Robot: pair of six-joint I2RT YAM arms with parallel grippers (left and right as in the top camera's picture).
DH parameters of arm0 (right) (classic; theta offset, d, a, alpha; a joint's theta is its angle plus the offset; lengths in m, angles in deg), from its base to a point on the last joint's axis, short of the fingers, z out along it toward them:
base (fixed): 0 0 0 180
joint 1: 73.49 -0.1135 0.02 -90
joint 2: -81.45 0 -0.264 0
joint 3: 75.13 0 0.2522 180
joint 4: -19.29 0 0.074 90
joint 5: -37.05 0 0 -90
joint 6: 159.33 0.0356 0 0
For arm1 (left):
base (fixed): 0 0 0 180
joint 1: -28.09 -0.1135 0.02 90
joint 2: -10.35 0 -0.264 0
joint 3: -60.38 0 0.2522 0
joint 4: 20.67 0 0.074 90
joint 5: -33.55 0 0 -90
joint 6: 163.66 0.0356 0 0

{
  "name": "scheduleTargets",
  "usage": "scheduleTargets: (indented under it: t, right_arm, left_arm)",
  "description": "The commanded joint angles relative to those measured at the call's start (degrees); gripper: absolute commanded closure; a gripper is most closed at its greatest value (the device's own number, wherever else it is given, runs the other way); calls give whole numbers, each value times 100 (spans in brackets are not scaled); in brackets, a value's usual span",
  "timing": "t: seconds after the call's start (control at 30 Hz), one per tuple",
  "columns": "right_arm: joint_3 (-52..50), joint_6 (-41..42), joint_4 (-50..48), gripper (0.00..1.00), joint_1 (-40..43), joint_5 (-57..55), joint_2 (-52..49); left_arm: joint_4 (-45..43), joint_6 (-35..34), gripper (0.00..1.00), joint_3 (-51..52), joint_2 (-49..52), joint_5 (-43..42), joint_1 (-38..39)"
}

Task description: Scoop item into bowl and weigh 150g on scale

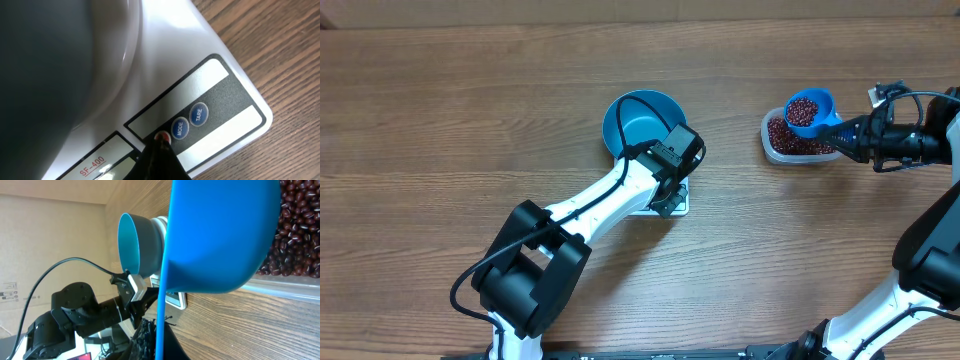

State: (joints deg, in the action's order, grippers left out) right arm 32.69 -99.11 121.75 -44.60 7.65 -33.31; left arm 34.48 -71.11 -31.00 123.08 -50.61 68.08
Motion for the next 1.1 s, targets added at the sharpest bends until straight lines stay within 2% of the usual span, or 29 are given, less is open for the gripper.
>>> scheduleTargets:
  t: [0.0,0.2,1.07]
  right_arm:
    - [-31,-26,-9,96,11,94,-20]
    - [-31,-28,-9,96,11,94,-20]
    - [-31,-26,-9,96,11,94,-20]
  left_arm:
    - [17,133,96,-125,-90,-2,-15]
    - [13,177,96,-125,-87,-236,-15]
    - [-92,177,96,-37,-52,-229,-22]
